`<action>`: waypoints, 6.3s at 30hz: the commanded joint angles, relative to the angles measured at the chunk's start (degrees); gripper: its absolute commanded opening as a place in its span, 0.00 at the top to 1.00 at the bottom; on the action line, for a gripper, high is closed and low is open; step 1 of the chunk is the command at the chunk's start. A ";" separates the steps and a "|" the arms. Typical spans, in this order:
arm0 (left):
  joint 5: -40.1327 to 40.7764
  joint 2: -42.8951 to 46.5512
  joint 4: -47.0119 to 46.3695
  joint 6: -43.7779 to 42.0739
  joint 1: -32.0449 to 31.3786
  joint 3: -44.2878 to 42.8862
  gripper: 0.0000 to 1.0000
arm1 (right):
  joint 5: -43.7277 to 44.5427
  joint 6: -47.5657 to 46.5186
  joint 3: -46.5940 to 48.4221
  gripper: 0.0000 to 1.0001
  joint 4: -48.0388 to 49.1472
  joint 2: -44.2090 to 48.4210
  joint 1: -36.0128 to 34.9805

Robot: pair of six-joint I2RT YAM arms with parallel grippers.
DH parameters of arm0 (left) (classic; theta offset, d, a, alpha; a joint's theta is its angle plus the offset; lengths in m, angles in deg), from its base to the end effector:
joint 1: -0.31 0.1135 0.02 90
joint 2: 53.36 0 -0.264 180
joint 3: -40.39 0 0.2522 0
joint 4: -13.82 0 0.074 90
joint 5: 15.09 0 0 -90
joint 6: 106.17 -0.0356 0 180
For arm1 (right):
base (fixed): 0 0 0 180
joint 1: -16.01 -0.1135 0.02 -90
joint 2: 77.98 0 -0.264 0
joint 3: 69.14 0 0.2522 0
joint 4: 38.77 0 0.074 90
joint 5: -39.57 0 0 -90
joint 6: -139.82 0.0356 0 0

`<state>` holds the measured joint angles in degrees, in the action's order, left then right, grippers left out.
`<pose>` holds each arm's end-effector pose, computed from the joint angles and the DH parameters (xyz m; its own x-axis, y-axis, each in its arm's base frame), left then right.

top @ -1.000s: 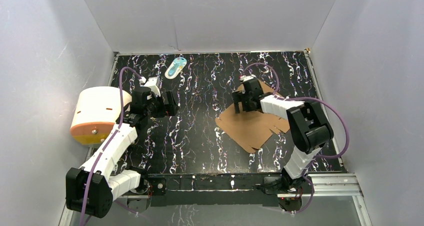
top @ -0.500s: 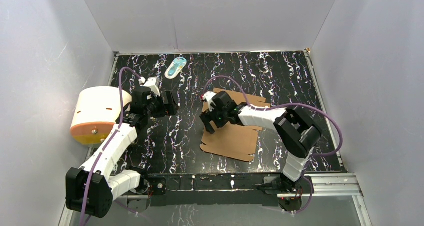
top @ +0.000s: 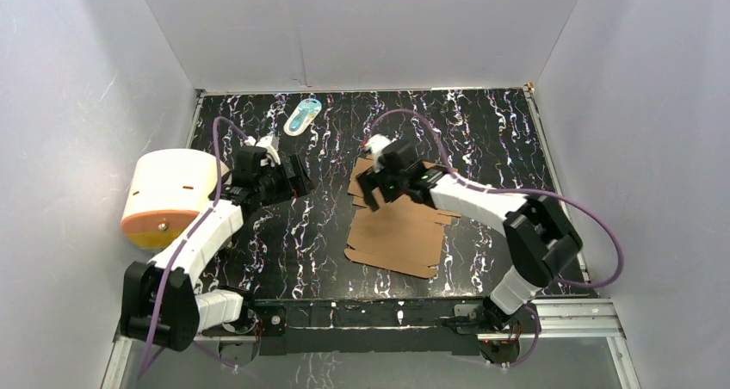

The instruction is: Fold the paper box

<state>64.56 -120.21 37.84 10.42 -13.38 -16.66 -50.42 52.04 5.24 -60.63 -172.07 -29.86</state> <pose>0.2465 -0.0666 0.2526 -0.6527 -0.2942 -0.6982 0.0958 0.8821 -0.4613 0.2494 0.2571 0.2190 -0.4895 -0.4489 -0.7476 -0.6992 0.7143 0.0289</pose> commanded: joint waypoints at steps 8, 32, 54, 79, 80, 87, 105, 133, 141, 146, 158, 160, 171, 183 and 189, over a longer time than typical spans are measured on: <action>-8.04 -10.22 0.42 3.82 -0.89 -6.52 0.02 | 5.54 12.13 -9.26 0.01 -0.32 11.43 25.87; -6.01 -3.54 -0.51 -5.32 -1.68 -1.12 0.02 | -2.30 11.38 -9.00 0.01 -0.52 1.43 36.12; -5.40 -7.99 -2.81 2.67 -1.68 -3.00 0.02 | -16.03 6.98 -9.04 0.01 8.31 -1.02 24.93; -14.76 -37.81 -0.01 1.59 3.94 -27.21 0.02 | -17.67 13.33 -6.27 0.01 19.74 1.28 24.56; -15.12 -38.51 -0.01 1.28 3.96 -27.59 0.02 | -18.11 13.30 -6.52 0.01 20.51 1.31 24.52; -16.61 -43.20 -0.33 1.62 3.94 -30.33 0.03 | -21.53 13.93 -4.85 0.01 22.68 -2.11 24.51; -23.49 -48.08 -2.38 4.25 3.89 -32.29 0.04 | -26.82 17.20 -4.73 0.02 27.80 -12.22 23.63; -18.88 -42.62 2.51 3.91 0.29 -33.60 0.55 | -23.84 17.55 -5.69 0.02 28.82 -13.92 22.32; -13.76 -42.53 5.84 3.31 -3.24 -35.98 0.64 | -23.24 17.62 -5.52 0.03 28.75 -14.52 21.79; -11.75 -43.24 7.07 2.86 -4.98 -37.63 0.64 | -23.04 17.64 -5.43 0.03 28.75 -14.74 21.61; -5.57 -42.70 9.85 1.59 -6.41 -39.02 0.61 | -22.65 17.36 -4.80 0.03 27.66 -12.67 21.49; -4.04 -40.63 9.90 1.08 -6.26 -37.49 0.58 | -23.14 16.98 -4.43 0.03 27.07 -11.55 21.45; -3.78 -24.30 3.49 5.93 -2.38 -19.15 0.36 | -23.21 16.02 -6.90 0.02 23.60 -3.25 21.44; -7.51 -21.66 -0.91 9.33 -0.37 -9.22 0.38 | -25.04 17.68 -14.69 0.02 27.33 0.69 21.45; -6.17 -24.54 -1.36 10.38 -0.37 -8.66 0.43 | -25.04 18.04 -16.94 0.03 29.24 0.38 21.43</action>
<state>58.75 -143.90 37.27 19.54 -14.04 -26.08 -74.63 69.53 -10.97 -35.78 -173.60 -8.17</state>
